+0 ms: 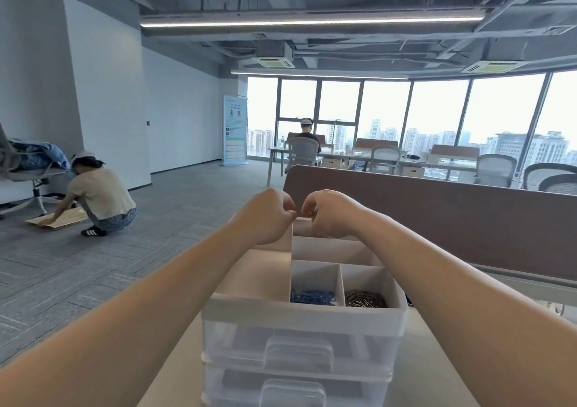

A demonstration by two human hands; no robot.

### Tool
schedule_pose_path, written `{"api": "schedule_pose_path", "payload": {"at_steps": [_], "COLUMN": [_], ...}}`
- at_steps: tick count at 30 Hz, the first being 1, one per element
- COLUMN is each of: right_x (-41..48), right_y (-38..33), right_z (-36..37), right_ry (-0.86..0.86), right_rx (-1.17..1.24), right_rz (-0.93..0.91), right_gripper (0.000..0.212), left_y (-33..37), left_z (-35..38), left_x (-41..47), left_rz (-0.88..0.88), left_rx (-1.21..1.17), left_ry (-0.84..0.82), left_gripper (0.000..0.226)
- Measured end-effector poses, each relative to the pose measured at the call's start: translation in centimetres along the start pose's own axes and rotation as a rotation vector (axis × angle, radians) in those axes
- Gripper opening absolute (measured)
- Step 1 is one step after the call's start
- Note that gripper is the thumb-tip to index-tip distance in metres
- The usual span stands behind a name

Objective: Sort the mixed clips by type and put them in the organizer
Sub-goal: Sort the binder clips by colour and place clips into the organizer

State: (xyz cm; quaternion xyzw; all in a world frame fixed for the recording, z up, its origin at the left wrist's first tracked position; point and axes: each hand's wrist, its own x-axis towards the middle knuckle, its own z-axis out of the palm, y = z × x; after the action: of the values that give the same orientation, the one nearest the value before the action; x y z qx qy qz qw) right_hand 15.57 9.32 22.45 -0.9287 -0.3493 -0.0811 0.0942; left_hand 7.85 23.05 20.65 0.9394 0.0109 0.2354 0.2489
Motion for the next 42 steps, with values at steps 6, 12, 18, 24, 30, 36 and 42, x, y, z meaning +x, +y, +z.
{"api": "schedule_pose_path", "payload": {"at_steps": [6,12,18,24,30,36,42], "right_x": [0.2,-2.2,-9.2,-19.0,-28.4,-35.1,-39.6], "right_y": [-0.3,1.4,4.1,8.0,13.6,18.9,24.3], "right_z": [0.3,0.1,-1.1,-1.8,-1.7,0.1,3.4], "right_ry": [-0.009,0.157,0.249,0.258,0.252,0.246,0.190], "right_rx": [0.093,0.218,0.272,0.253,0.242,0.235,0.226], "right_rz": [-0.005,0.025,0.069,0.209,0.341,0.460,0.634], "right_gripper": [0.036,0.032,0.018,0.020,0.017,0.019,0.014], "left_y": [0.6,2.4,7.4,13.1,19.2,23.8,26.6], "left_z": [-0.7,-1.0,0.6,5.1,10.8,16.5,22.5], "left_x": [-0.9,-2.0,-4.9,-8.2,-12.1,-14.5,-14.8], "left_rz": [0.011,0.034,0.121,0.184,0.265,0.315,0.340], "left_rx": [-0.042,-0.078,-0.132,-0.206,-0.256,-0.288,-0.277], "left_ry": [0.010,0.016,0.000,-0.043,-0.153,-0.309,-0.439], "left_gripper": [0.021,0.020,0.016,0.019,0.019,0.017,0.018]}}
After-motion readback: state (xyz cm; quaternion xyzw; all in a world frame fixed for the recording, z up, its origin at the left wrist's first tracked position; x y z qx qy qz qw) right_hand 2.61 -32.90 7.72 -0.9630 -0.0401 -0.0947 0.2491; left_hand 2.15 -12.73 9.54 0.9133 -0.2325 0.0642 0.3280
